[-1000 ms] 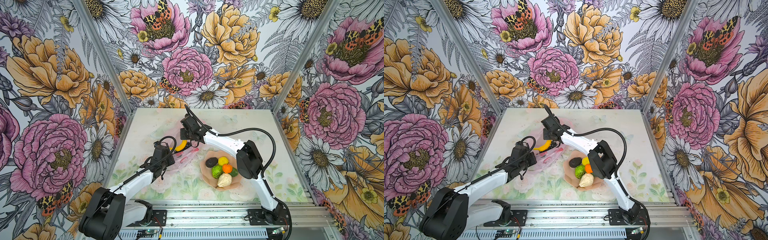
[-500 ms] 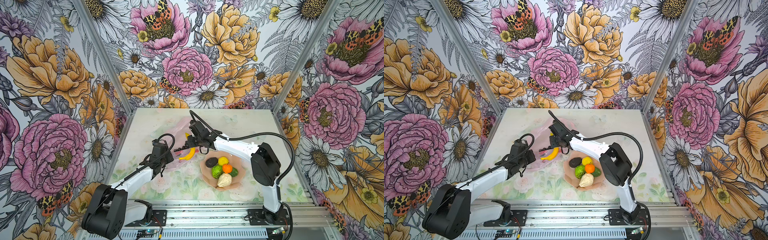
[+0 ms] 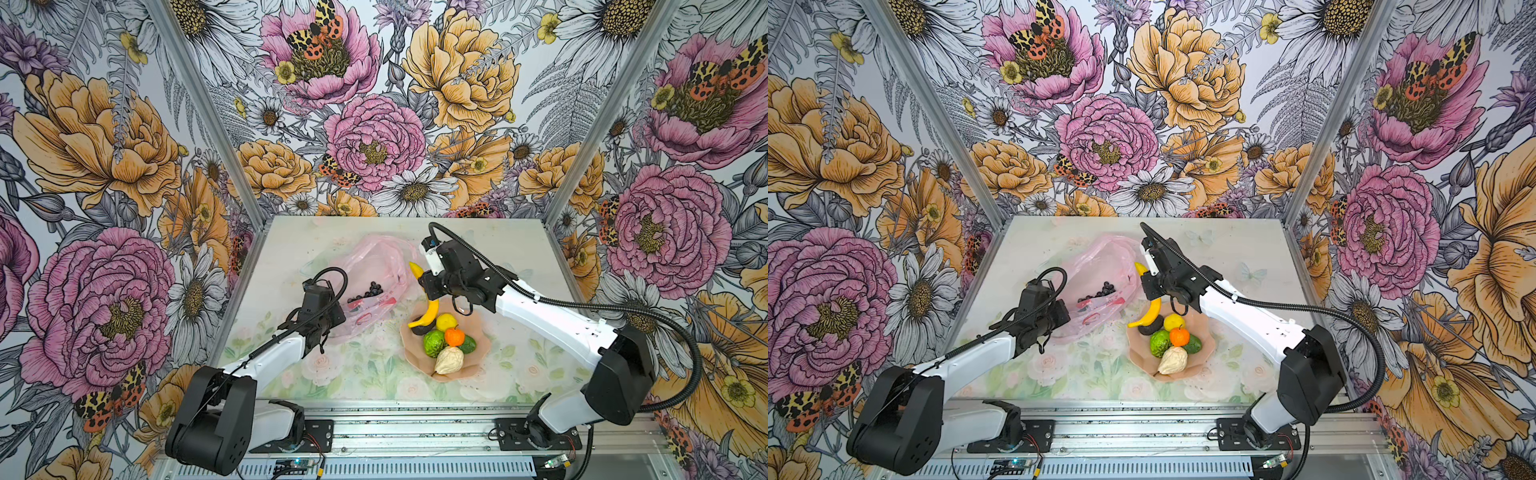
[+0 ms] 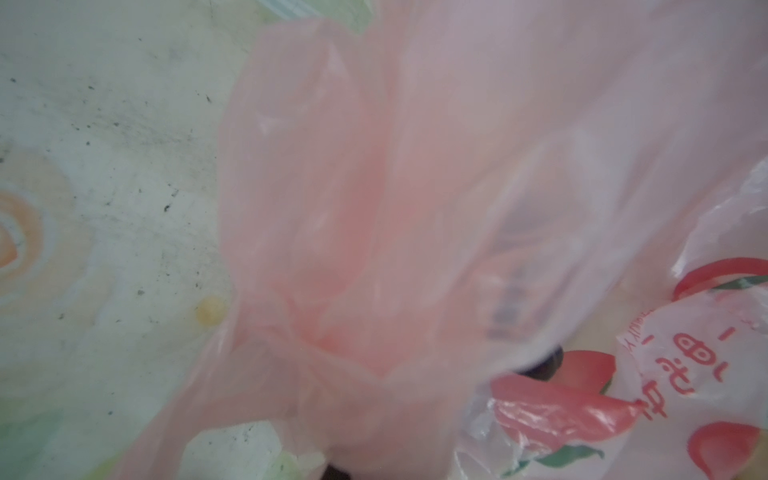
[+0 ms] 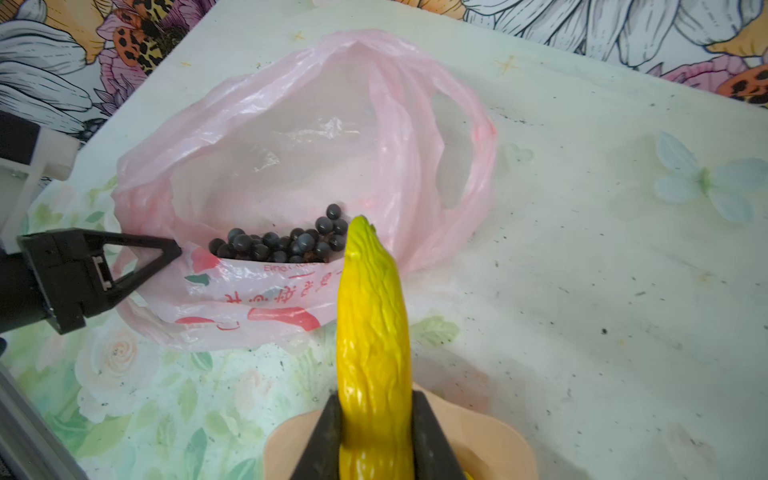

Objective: Take the fake fruits out of the plastic bag
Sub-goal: 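Lower the banana onto the plate edge and open the right gripper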

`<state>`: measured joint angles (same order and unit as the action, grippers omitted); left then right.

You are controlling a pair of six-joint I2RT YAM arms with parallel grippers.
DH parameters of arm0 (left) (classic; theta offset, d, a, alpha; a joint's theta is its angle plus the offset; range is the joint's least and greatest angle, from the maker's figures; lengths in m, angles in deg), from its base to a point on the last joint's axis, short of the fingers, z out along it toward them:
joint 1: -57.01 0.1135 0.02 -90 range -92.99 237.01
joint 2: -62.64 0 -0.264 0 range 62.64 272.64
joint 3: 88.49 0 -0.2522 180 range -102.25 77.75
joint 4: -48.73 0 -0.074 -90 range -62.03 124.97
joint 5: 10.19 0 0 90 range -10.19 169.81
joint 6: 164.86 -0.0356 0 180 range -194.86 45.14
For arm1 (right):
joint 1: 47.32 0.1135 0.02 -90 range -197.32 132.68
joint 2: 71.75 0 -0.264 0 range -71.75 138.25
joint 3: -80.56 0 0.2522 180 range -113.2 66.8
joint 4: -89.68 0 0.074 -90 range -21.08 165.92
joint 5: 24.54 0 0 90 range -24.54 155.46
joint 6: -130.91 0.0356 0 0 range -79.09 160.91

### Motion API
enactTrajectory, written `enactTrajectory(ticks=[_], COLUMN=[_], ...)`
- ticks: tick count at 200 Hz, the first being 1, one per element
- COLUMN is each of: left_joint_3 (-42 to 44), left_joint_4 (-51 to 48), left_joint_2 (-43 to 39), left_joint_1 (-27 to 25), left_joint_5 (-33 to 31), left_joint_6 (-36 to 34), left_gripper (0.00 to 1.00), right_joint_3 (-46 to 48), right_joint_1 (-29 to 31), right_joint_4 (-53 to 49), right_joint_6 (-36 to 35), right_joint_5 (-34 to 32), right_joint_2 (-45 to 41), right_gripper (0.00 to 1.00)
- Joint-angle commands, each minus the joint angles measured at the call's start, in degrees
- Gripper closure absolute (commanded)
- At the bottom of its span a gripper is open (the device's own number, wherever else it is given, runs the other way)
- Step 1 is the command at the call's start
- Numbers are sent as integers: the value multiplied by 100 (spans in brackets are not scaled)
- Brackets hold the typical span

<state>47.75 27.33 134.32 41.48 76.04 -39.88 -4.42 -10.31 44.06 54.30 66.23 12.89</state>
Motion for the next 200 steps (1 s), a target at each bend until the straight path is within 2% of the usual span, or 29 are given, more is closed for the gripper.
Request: enactTrajectory(ticks=[1, 43, 106, 138, 200], left_joint_3=[-90, -59, -98, -87, -41], left_joint_4=[6, -18, 30, 74, 15], left_joint_2=[28, 34, 201, 224, 85], left_joint_1=[59, 76, 103, 102, 99], left_joint_5=[105, 113, 214, 236, 211], left_joint_6=[-157, -201, -237, -205, -199], left_gripper=[100, 100, 100, 100, 100], right_joint_3=[269, 694, 1566, 1933, 1934], right_joint_1=[-221, -458, -529, -529, -529], right_joint_4=[-418, -833, -1101, -1145, -1235], right_joint_6=[-534, -531, 23, 307, 351], right_joint_5=[132, 135, -84, -139, -407], right_joint_2=[-436, -990, -1747, -1815, -1574], right_gripper=[78, 78, 78, 79, 79])
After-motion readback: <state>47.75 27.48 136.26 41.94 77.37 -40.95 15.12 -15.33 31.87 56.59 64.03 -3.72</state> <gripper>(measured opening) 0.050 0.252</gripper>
